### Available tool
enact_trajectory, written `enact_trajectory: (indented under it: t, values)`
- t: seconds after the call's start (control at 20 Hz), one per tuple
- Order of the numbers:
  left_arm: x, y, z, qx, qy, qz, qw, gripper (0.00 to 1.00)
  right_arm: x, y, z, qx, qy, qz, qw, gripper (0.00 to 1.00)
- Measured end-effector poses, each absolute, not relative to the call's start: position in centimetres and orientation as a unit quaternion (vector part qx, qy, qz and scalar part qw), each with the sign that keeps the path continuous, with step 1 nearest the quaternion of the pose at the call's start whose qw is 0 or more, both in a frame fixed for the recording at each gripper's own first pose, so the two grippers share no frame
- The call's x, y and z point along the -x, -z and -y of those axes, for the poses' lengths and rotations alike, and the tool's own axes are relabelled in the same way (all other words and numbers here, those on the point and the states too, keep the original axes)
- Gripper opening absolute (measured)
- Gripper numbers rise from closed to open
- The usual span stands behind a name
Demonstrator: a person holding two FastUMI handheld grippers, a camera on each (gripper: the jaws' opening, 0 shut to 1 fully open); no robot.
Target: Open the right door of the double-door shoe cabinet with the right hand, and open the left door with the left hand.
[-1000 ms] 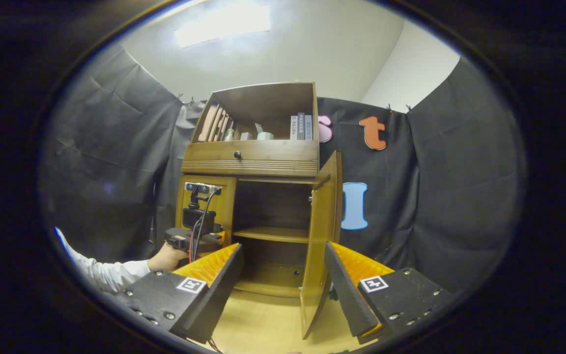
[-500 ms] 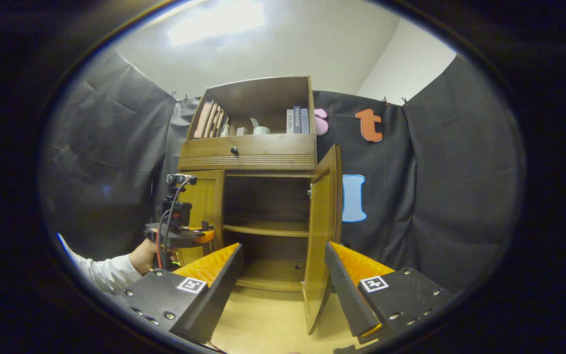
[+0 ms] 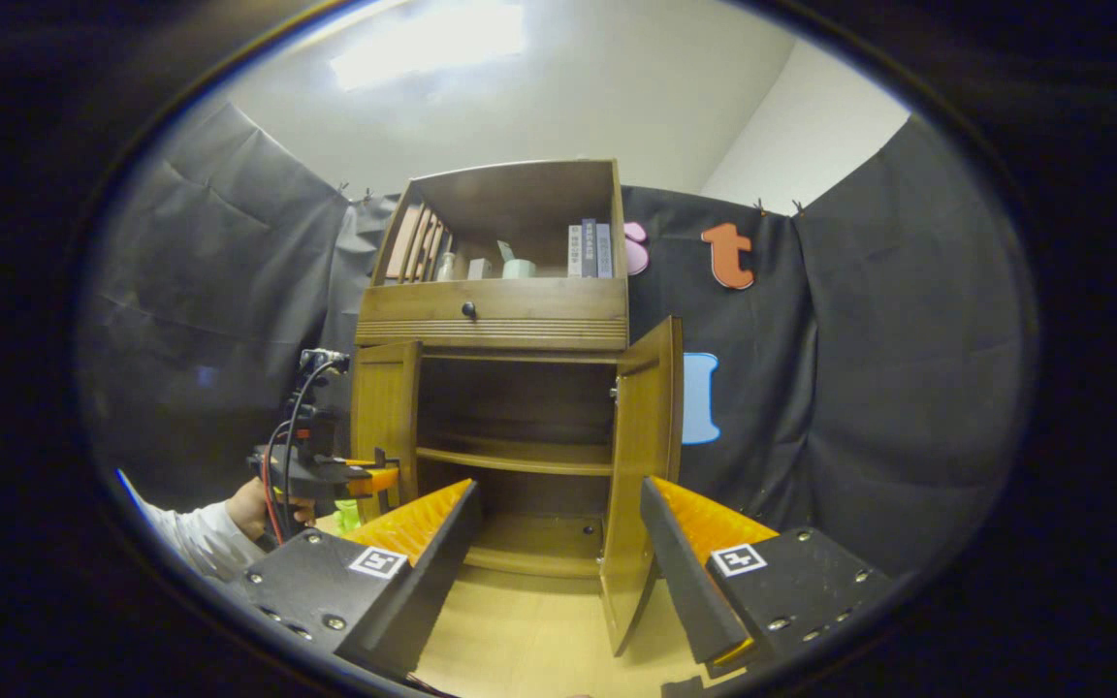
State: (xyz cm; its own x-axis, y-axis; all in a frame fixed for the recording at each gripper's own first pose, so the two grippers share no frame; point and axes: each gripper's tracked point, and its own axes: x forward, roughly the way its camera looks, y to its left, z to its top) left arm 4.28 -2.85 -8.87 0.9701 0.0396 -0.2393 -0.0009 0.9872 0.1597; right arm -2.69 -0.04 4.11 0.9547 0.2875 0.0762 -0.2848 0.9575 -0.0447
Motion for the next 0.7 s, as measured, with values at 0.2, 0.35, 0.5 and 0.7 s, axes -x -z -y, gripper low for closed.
enact_trajectory:
  t: [0.2, 0.35, 0.5, 0.7]
  values:
    - [-1.2, 8.2, 1.2, -0.090, -0.008, -0.117, 0.989, 0.29, 3.1, -3.6, -0.6, 0.012, -0.151, 0.032, 0.988, 0.98]
    - [1.0, 7.7, -0.2, -0.096, -0.010, -0.109, 0.989, 0.28, 2.9, -3.4, -0.7, 0.017, -0.145, 0.026, 0.989, 0.98]
    - [2.3, 7.2, -1.5, -0.095, -0.016, -0.102, 0.990, 0.29, 2.8, -2.7, -1.2, 0.010, -0.142, 0.014, 0.990, 0.98]
    - [3.9, 7.0, -3.1, -0.087, -0.035, -0.101, 0.990, 0.27, 2.7, -2.8, -2.1, 0.003, -0.152, 0.013, 0.988, 0.98]
